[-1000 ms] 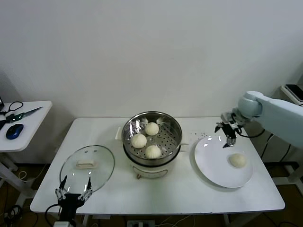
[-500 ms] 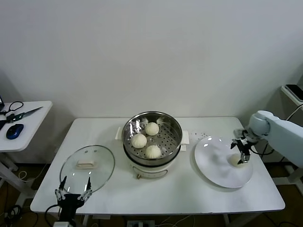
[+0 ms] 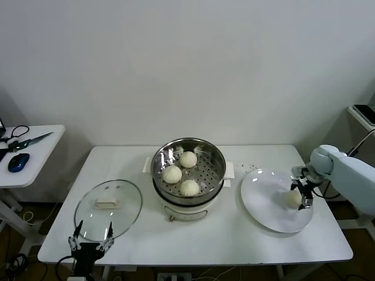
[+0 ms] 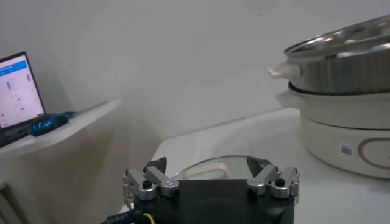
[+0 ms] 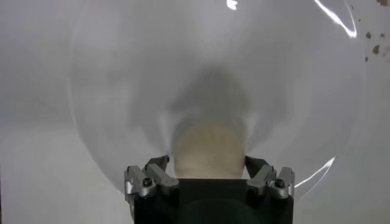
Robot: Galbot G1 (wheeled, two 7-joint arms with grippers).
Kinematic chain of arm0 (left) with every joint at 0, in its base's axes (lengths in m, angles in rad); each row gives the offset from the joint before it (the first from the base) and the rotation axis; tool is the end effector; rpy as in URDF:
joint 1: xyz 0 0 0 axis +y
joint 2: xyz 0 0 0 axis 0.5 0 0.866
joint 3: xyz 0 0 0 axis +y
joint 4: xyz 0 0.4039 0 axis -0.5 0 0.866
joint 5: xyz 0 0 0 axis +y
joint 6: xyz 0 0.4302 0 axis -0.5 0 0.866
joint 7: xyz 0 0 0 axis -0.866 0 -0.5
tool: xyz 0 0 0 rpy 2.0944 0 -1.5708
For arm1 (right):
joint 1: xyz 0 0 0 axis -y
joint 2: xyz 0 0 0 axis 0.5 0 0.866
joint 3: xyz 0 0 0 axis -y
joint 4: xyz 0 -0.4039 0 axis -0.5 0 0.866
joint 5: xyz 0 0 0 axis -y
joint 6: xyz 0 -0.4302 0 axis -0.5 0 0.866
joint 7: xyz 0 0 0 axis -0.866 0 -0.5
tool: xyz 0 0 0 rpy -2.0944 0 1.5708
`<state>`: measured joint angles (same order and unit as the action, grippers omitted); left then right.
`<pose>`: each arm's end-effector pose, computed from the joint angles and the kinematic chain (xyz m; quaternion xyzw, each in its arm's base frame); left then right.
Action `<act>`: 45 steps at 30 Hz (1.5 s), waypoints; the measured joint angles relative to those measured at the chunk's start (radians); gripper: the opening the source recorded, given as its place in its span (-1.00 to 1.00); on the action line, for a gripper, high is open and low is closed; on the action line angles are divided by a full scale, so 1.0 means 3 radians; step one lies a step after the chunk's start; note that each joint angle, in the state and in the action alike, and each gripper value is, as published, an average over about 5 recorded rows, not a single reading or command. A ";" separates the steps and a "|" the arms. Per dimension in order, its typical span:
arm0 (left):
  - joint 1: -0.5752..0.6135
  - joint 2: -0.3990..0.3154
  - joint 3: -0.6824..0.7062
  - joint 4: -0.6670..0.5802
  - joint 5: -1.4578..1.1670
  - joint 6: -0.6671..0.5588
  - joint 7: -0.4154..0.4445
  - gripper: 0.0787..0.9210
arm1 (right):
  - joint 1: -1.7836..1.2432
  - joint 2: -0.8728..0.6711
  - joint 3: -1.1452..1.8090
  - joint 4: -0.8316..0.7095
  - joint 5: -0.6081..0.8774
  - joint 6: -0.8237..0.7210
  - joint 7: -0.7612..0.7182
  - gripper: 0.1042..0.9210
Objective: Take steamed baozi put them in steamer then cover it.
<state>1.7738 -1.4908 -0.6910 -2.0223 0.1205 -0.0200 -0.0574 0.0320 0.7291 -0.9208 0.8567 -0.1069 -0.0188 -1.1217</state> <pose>0.1455 0.0816 -0.4108 0.0660 -0.9800 -0.1428 0.1220 0.6341 -0.2965 -0.2930 0.4810 -0.5065 0.5197 0.4919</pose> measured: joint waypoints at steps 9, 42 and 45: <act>-0.0003 -0.0001 0.0006 0.0000 0.0008 -0.0003 -0.0001 0.77 | 0.0021 0.0027 0.0005 -0.0051 0.0013 -0.0014 -0.0026 0.51; 0.0049 0.0014 0.0192 -0.0112 -0.0073 -0.0067 0.0051 0.77 | 0.2332 0.0827 -0.2068 0.0566 0.2526 -0.0695 0.0304 0.45; 0.0062 0.0023 0.0210 -0.0121 -0.0088 -0.0082 0.0057 0.77 | 0.2471 0.1041 -0.2253 0.0598 0.2792 -0.0750 0.0354 0.45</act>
<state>1.7925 -1.4840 -0.6279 -2.0585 0.0941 -0.0445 -0.0403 0.7735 1.0414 -1.5966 1.0362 0.7307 -0.2438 -1.0156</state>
